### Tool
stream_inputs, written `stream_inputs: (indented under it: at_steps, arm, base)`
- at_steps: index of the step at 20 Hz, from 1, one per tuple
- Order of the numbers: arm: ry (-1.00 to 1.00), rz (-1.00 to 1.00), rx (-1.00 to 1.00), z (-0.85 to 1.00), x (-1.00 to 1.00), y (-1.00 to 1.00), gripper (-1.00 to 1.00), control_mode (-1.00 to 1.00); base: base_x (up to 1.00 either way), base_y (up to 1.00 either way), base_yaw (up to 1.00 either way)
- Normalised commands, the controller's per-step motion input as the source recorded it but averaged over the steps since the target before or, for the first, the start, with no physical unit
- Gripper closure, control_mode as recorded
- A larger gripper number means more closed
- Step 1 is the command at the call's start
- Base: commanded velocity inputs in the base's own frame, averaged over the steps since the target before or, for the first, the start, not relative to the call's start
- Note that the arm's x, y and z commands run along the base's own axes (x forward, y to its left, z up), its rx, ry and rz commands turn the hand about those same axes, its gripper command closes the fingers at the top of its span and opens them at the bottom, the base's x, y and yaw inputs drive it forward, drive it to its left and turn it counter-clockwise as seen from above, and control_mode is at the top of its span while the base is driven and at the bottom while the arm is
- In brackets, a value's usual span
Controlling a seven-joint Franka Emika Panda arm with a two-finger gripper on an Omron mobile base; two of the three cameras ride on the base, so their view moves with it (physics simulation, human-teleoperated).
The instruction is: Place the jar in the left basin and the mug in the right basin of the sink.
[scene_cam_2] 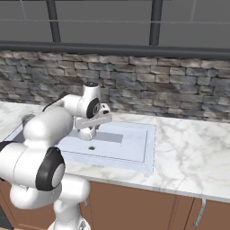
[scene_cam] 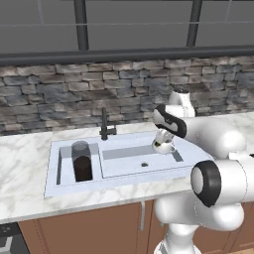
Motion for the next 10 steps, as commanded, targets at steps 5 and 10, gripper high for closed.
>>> stream_inputs:
  at_steps: [5,10]
  arm:
    - [0.0,0.0,0.0,-0.32,0.04,0.0,1.0,-1.0]
    - [0.0,0.0,-0.01,-0.3,0.08,0.0,1.0,-1.0]
  base:
    - [0.0,0.0,0.0]
    - [0.0,0.0,0.0]
